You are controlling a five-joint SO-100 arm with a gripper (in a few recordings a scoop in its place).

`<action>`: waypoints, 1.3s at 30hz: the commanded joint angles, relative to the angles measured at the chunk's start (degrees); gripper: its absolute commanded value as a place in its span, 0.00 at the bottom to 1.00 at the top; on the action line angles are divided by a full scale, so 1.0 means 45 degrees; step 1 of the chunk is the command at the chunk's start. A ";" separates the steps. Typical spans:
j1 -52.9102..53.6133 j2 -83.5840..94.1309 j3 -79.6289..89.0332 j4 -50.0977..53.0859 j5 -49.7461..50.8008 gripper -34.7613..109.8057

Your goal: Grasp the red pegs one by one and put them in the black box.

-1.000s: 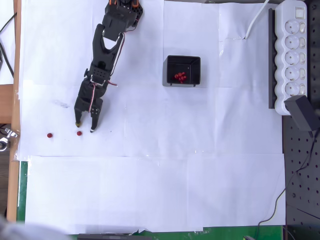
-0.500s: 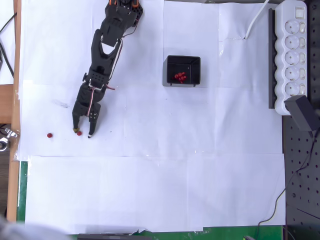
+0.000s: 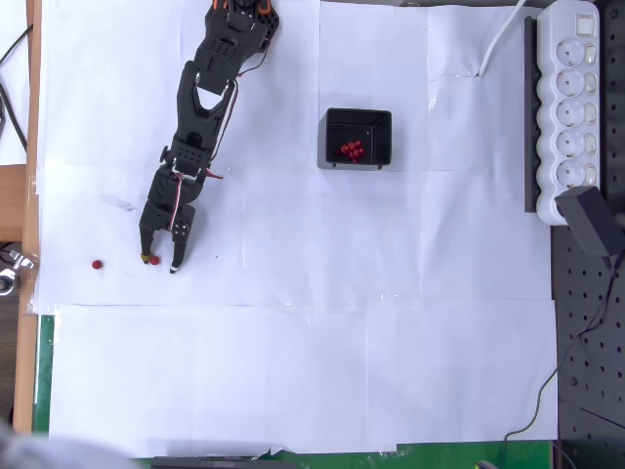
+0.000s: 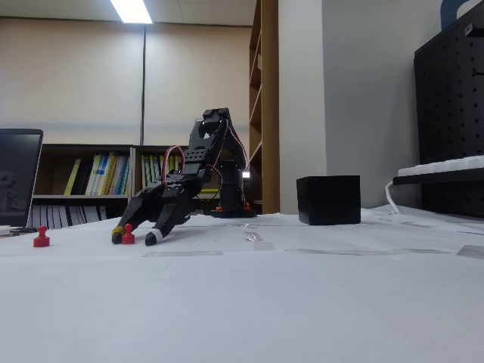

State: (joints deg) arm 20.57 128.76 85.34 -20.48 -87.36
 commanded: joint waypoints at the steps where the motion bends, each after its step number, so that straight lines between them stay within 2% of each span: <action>1: 0.0195 0.0039 0.0000 0.0176 -0.0137 0.36; 10: 0.0176 -0.0059 -0.0020 0.0410 -0.0293 0.24; 14: 0.0137 -0.0801 0.0000 0.1641 -0.0488 0.24; 16: 0.0059 -0.1621 0.0488 0.3945 -0.0801 0.24; 19: -0.0273 -0.2988 0.2734 1.0156 -0.1738 0.24; 22: -0.0977 -0.4375 0.4727 1.5254 -0.2832 0.24; 29: -0.4219 -0.7578 0.7090 2.3809 -0.4629 0.24; 33: -0.6934 -0.8516 0.8613 2.6855 -0.6289 0.24; 39: -1.0898 -0.9883 0.8086 2.7441 -0.8437 0.24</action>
State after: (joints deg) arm -19.42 92.02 119.79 101.51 -120.76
